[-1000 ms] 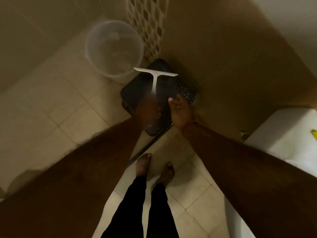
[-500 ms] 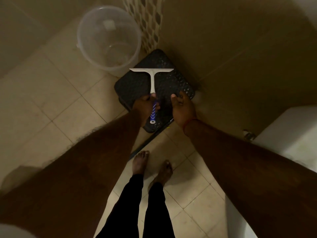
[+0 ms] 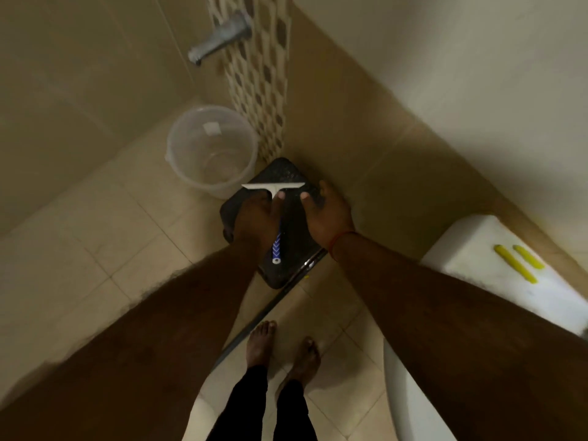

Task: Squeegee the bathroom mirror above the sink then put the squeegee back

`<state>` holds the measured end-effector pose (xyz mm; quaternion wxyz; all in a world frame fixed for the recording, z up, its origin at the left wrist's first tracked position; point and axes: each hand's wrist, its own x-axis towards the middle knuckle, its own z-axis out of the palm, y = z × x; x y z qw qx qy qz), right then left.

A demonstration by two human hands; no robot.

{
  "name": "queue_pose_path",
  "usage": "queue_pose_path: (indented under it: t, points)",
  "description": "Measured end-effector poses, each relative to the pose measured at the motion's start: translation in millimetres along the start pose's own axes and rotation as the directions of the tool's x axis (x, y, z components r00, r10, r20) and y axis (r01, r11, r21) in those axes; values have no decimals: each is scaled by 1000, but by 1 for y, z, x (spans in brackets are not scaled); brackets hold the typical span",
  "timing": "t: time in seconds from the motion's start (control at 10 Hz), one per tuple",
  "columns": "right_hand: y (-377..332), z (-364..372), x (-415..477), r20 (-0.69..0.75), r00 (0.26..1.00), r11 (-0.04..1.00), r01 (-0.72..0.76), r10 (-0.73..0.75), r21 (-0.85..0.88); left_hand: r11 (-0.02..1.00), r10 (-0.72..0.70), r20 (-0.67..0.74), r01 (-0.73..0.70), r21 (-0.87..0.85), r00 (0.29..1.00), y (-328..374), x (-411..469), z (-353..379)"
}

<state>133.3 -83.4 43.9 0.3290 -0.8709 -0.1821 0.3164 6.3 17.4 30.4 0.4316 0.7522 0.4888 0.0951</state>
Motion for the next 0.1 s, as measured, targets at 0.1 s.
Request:
queue_pose_path:
  t: [0.1]
  points:
    - [-42, -45, -33, -39, 993, 990, 104, -108, -98, 998, 54, -71, -56, -17, 996, 40, -14, -28]
